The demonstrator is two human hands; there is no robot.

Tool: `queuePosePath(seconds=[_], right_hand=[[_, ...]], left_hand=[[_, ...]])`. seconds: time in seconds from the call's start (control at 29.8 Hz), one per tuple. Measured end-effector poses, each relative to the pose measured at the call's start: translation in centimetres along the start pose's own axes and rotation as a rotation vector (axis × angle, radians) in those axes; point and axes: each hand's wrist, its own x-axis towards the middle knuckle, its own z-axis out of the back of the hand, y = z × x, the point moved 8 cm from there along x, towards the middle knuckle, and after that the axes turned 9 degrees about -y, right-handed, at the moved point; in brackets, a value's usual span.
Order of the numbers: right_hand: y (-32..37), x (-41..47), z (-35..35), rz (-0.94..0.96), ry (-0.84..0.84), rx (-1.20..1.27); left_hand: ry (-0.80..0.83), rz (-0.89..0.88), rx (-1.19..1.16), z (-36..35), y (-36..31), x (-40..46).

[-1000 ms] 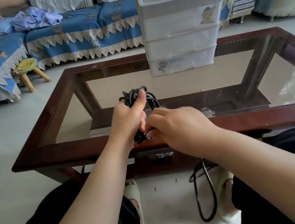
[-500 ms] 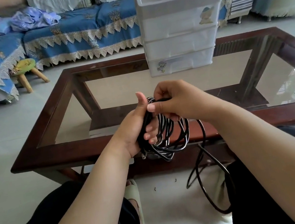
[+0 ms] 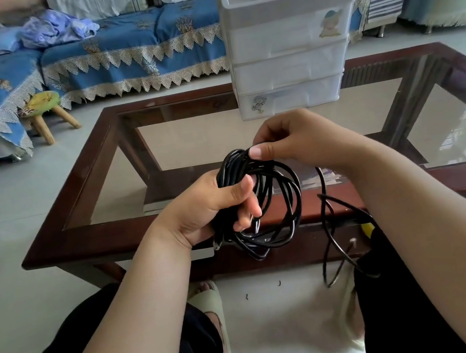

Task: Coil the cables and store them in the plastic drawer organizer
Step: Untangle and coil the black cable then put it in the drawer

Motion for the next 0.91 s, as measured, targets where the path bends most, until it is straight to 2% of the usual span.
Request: queuePosePath(seconds=[0.1,0.23,0.34,0.4,0.44,0.5,0.6,0.7,0.77,0.91], right_hand=[[-0.2,0.1,0.2,0.004,-0.007,0.115],[-0.8,-0.2,-1.0,-0.006,-0.015,0.022],[-2.0,-0.1,-1.7,-0.084,-0.022,0.031],[-2.5,0.1,-2.2,-0.135,-0.047,0.040],[-2.9,0.0,-2.8,-0.177,-0.043,0.114],[-4.1,-0.4,-4.8,-0.301,0.034,0.376],[-4.3,-1.9,-8.2,-0.472,0.247,0.735],[-3.4,-3.4,-9.8,-0.602,0.429,0.937],[-3.4,-3.4,-9.9,-0.620,0.399,0.961],[-4.4,-2.0,-8.7,-0.607,0.192,1.019]], left_hand=[[0.003,0.008,-0.058,-0.1,-0.2,-0.2],[0.107,0.079,-0.219,-0.4,-0.4,-0.6],[0.229,0.103,-0.426,-0.1,-1.4,-1.0],[0.310,0.060,-0.611,0.4,-2.7,-1.2],[0.301,0.017,-0.682,1.0,-3.4,-1.2],[0.149,-0.093,-0.761,3.0,-4.3,-0.7],[-0.310,-0.287,-0.899,8.1,-4.8,-0.8],[-0.700,-0.375,-1.064,12.3,-3.8,-1.9],[-0.837,-0.385,-1.094,13.6,-3.2,-2.5],[-0.943,-0.370,-0.984,13.3,-2.7,-2.9]])
